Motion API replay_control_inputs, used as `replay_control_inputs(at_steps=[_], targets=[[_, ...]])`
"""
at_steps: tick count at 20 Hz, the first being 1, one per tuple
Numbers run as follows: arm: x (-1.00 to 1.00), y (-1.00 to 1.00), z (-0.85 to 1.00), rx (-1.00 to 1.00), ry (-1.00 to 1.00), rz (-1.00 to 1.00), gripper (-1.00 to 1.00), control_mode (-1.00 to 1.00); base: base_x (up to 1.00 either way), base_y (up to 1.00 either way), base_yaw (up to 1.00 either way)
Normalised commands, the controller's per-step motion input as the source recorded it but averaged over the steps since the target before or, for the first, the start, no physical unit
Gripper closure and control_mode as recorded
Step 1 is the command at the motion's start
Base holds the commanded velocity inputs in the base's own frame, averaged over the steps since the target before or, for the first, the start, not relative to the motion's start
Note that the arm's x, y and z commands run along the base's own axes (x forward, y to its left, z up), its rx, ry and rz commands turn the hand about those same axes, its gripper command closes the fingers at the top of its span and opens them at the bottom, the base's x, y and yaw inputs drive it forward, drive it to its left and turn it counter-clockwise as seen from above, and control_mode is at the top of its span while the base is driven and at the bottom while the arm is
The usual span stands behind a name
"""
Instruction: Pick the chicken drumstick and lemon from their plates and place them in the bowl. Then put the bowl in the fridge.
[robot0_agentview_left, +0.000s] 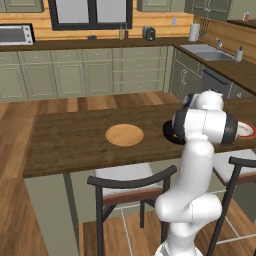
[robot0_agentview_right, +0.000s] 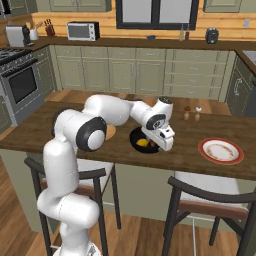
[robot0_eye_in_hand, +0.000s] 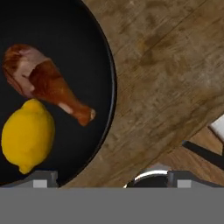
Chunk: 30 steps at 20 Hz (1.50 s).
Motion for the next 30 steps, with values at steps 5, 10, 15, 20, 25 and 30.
replay_control_inputs(at_steps=[5, 10, 15, 20, 25, 30], targets=[[0.42, 0.00, -0.24, 0.04, 0.06, 0.00, -1.00, -1.00, 0.00, 0.00, 0.00], [0.34, 0.00, -0.23, 0.00, 0.03, 0.00, -1.00, -1.00, 0.00, 0.00, 0.00], [0.09, 0.00, -0.40, 0.00, 0.00, 0.00, -1.00, -1.00, 0.00, 0.00, 0.00], [0.03, 0.00, -0.39, 0.00, 0.00, 0.00, 1.00, -1.00, 0.00, 0.00, 0.00], [0.03, 0.17, -0.14, -0.01, 0.00, 0.00, 1.00, -1.00, 0.00, 0.00, 0.00], [-0.05, 0.25, -0.01, -0.03, -0.01, -0.04, 1.00, -1.00, 0.00, 0.00, 0.00]])
